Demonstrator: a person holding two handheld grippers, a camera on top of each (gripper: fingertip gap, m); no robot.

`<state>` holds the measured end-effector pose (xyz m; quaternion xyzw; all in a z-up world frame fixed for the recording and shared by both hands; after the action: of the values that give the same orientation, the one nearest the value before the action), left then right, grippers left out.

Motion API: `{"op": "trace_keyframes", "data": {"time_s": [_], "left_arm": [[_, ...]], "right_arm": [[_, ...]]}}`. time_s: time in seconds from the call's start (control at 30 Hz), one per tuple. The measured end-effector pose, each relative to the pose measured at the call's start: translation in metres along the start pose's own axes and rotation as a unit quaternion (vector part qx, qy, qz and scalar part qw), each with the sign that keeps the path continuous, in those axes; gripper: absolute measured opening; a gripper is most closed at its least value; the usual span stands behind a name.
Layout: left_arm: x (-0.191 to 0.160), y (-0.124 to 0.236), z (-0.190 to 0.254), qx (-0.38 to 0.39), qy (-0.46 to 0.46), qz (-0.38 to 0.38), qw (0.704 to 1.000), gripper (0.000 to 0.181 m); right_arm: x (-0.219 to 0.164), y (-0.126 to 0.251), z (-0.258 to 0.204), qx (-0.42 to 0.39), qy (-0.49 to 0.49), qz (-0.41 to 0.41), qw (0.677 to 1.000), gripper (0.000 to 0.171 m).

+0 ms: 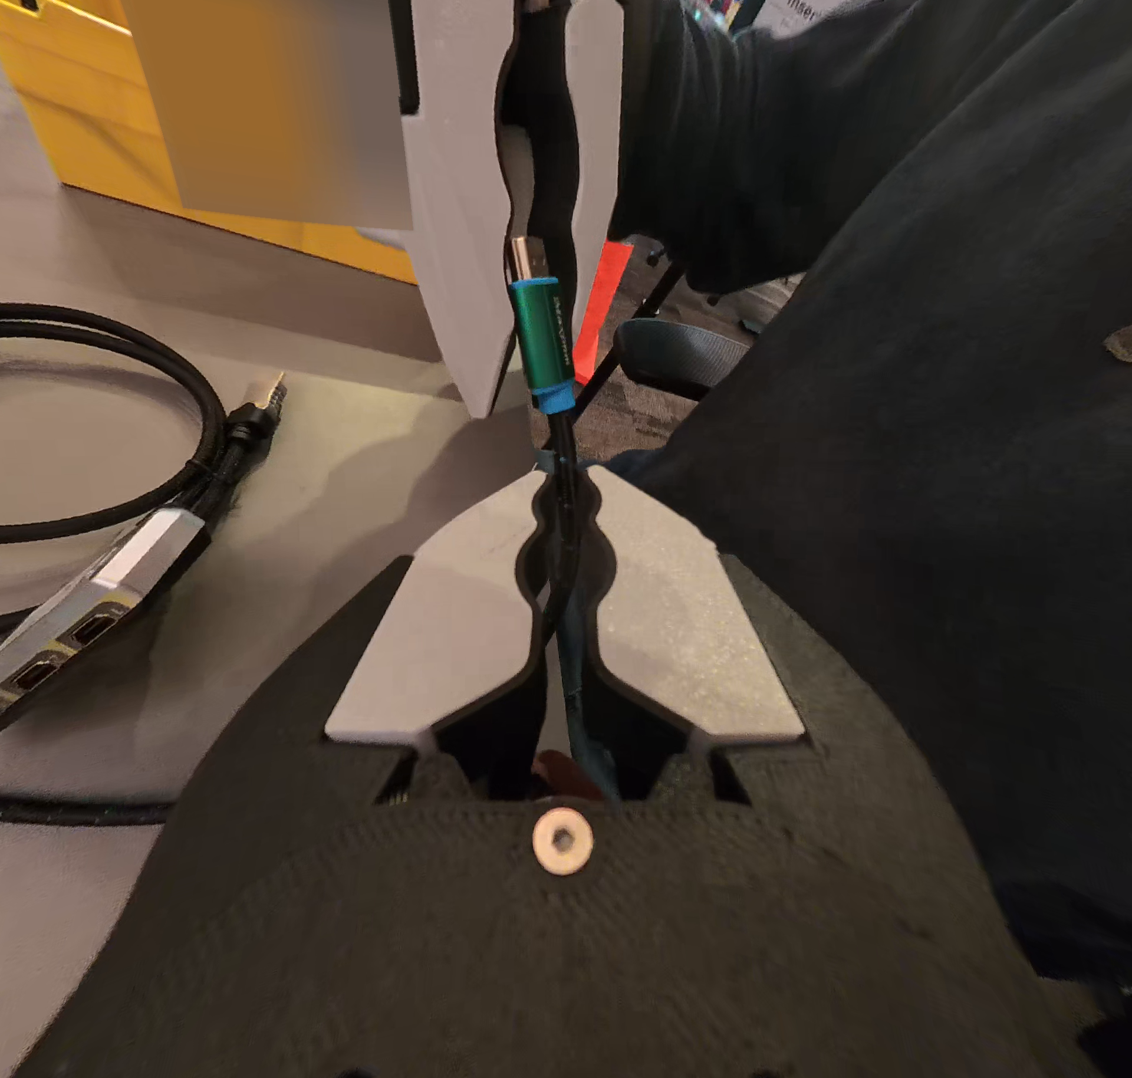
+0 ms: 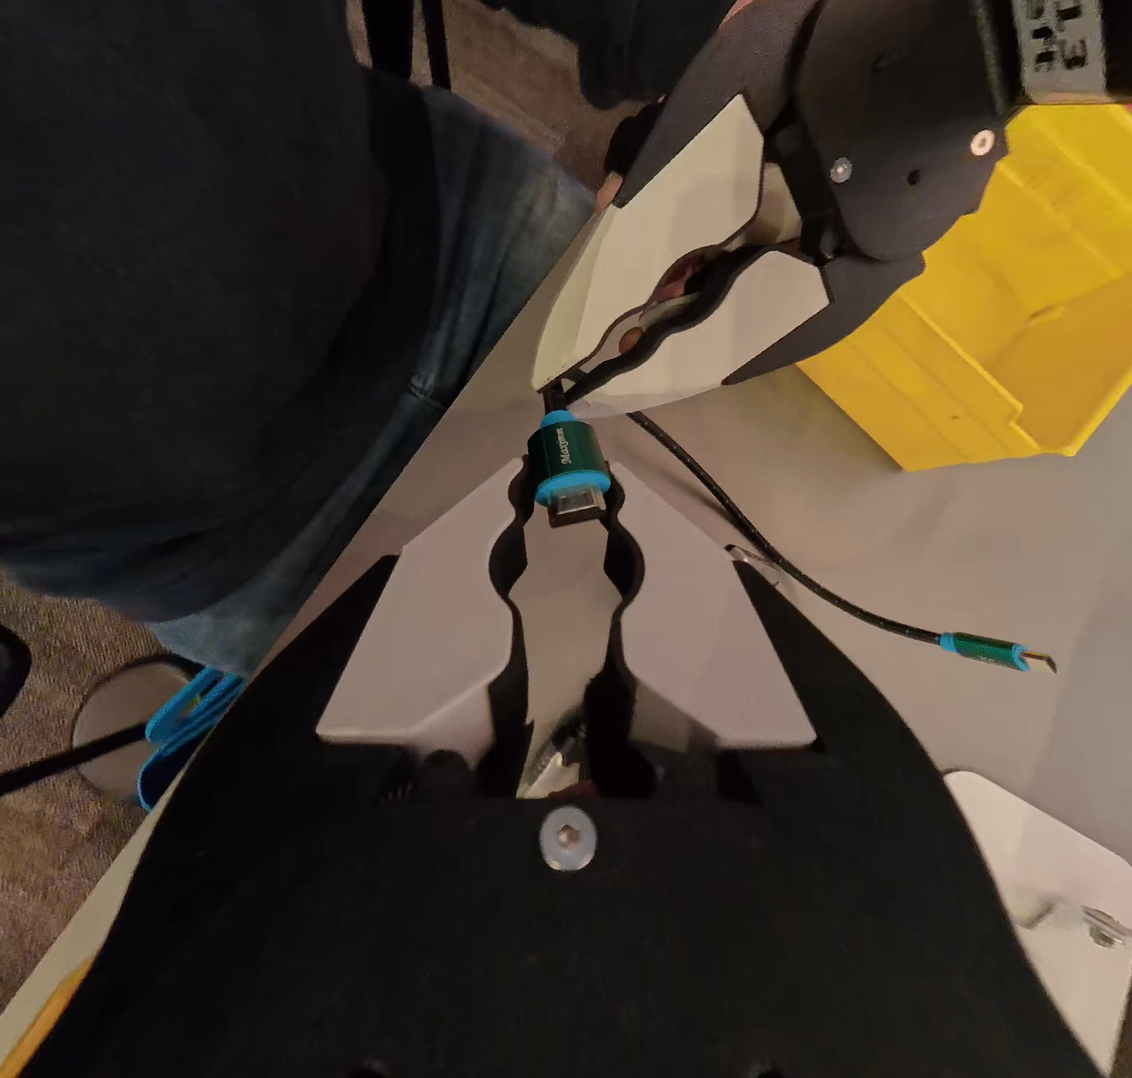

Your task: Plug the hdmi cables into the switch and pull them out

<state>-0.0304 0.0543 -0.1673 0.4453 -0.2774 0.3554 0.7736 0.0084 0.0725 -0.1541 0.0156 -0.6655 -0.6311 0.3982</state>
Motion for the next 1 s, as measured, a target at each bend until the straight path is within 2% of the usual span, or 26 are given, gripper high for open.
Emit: {"op": "trace_keyframes", "data": {"time_s": [0.13, 0.27, 0.4, 0.53, 0.63, 0.7, 0.77, 1.0], "left_arm": [[0.004, 0.009, -0.005, 0.051, -0.019, 0.027, 0.998, 0.006], [0.017, 0.023, -0.010, 0.142, -0.049, 0.071, 0.986, 0.031], [0.028, 0.035, -0.021, 0.284, -0.086, 0.072, 0.952, 0.034], [0.034, 0.043, -0.026, 0.377, -0.102, 0.078, 0.917, 0.030], [0.036, 0.040, -0.018, 0.381, -0.113, 0.080, 0.914, 0.020], [0.033, 0.038, -0.018, 0.373, -0.109, 0.075, 0.918, 0.019], [0.032, 0.039, -0.019, 0.369, -0.103, 0.089, 0.919, 0.007], [0.027, 0.035, -0.016, 0.326, -0.108, 0.085, 0.935, 0.006]], "right_arm": [[-0.001, 0.003, 0.007, -0.009, -0.064, 0.046, 0.997, 0.018], [-0.002, 0.007, 0.019, -0.027, -0.139, 0.121, 0.983, 0.017], [0.001, 0.011, 0.031, -0.053, -0.200, 0.191, 0.960, 0.017], [0.002, 0.014, 0.040, -0.081, -0.248, 0.251, 0.932, 0.017], [0.004, 0.014, 0.037, -0.076, -0.263, 0.291, 0.917, 0.015], [0.003, 0.012, 0.035, -0.078, -0.261, 0.289, 0.918, 0.015], [0.005, 0.011, 0.032, -0.067, -0.258, 0.288, 0.920, 0.015], [0.005, 0.008, 0.028, -0.052, -0.244, 0.256, 0.934, 0.016]]}}
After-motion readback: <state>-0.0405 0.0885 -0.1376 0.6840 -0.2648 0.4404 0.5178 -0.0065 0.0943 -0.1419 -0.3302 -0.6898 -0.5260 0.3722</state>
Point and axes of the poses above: each gripper's, where its closed fingertips meet, y back along the fingers, x out of its top, z = x × y across the jaws, the point moved 2 cm from there along y, back along the fingers, and after that the axes turned 12 degrees about -z, right-handed, at the moved point
